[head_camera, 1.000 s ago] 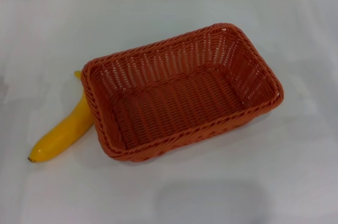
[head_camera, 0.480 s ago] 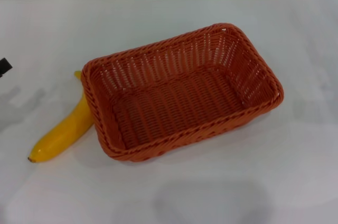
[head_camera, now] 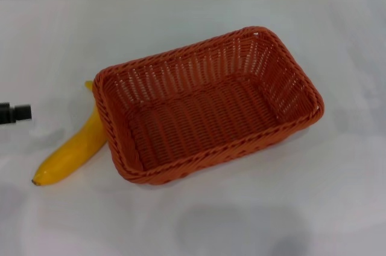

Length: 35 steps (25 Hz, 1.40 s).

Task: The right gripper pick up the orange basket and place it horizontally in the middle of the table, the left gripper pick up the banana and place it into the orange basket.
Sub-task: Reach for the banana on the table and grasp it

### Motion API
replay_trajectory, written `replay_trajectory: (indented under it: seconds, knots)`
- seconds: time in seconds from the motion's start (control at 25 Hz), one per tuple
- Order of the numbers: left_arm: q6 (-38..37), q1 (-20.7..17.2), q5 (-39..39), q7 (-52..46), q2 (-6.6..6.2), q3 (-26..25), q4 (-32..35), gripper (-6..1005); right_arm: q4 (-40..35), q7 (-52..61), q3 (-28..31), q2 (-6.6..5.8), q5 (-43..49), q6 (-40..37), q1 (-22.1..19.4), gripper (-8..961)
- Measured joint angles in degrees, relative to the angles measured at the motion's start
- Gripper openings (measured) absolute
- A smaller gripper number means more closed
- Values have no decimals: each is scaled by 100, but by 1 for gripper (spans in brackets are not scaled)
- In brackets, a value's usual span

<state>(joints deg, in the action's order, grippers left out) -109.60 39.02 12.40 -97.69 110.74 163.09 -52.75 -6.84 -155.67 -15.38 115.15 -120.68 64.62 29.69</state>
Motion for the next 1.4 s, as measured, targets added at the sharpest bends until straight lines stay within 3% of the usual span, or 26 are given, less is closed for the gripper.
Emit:
replay_trajectory:
  seconds: [0.16, 0.4, 0.64, 0.92, 1.2, 1.4]
  knots:
    - [-46, 562, -1058, 262, -134, 6, -40, 845, -52, 24, 0, -8, 0, -10, -21, 870]
    - [193, 1187, -2128, 460, -116, 9, -107, 846, -80, 45, 0, 3, 0, -21, -14, 870]
    - [726, 1607, -2918, 516, 141, 12, -108, 845, -77, 58, -13, 12, 0, -28, 16, 870]
    - [972, 1867, -3106, 698, 482, 13, -75, 845, -26, 63, -26, 16, 0, -29, 45, 869]
    - [1053, 1949, -3052, 668, 614, 6, 39, 832, -20, 70, -37, 24, 0, -26, 70, 869]
    - [1518, 1956, -3136, 512, 716, 3, 227, 798, -19, 79, -22, 25, 0, -16, 74, 870]
